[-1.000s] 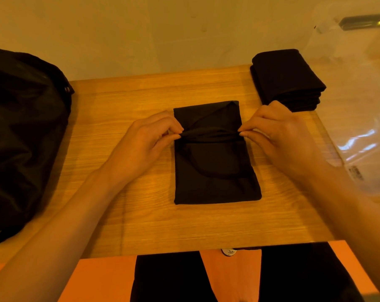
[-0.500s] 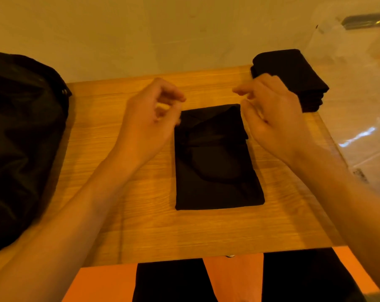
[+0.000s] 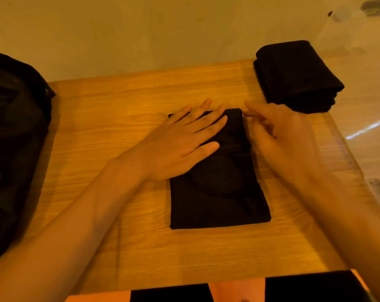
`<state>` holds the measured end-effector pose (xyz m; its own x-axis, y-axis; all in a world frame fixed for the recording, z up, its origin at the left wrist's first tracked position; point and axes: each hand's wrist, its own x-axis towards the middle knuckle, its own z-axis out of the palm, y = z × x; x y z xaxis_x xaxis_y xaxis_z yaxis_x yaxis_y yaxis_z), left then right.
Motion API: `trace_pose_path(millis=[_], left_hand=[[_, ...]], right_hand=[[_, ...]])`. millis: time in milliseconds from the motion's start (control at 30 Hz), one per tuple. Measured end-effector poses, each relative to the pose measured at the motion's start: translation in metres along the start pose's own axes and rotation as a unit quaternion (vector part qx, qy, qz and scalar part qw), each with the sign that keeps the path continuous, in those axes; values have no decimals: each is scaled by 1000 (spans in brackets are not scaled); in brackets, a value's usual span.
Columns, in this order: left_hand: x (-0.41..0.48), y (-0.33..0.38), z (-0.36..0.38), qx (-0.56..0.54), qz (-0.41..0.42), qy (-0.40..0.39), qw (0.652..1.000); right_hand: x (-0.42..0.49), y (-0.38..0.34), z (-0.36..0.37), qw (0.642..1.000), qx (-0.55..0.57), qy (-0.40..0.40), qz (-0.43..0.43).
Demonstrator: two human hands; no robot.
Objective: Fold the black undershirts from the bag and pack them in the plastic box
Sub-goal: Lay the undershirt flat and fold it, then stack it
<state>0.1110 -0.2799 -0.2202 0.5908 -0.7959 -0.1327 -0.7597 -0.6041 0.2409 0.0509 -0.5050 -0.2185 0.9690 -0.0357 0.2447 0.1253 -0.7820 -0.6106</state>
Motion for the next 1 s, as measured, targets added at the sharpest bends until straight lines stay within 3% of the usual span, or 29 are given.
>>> trace_pose_path(millis=[100,167,233,400,533,667,767,1000], left_hand=[[1,1,-8,-46,7,34,998],[5,12,-13,-102,-11,104,989],[11,27,-15,-152,-38,117,981],[17,33,4,-5,-49,56,997],[15,30,9,36,-35,44,998],[13,24,8,41,-21,40,998],[11,24,10,44,-21,45,998],[5,22,9,85,-13,23,996]], right_hand=[[9,-3,0,985,106,14,135],[18,-2,0,973,150,16,174],[28,-2,1,963,184,17,197],[41,-3,11,949,212,6,234],[45,-3,10,935,238,-2,264],[42,2,7,941,233,-36,243],[37,3,6,972,143,-74,171],[39,6,1,989,82,-93,80]])
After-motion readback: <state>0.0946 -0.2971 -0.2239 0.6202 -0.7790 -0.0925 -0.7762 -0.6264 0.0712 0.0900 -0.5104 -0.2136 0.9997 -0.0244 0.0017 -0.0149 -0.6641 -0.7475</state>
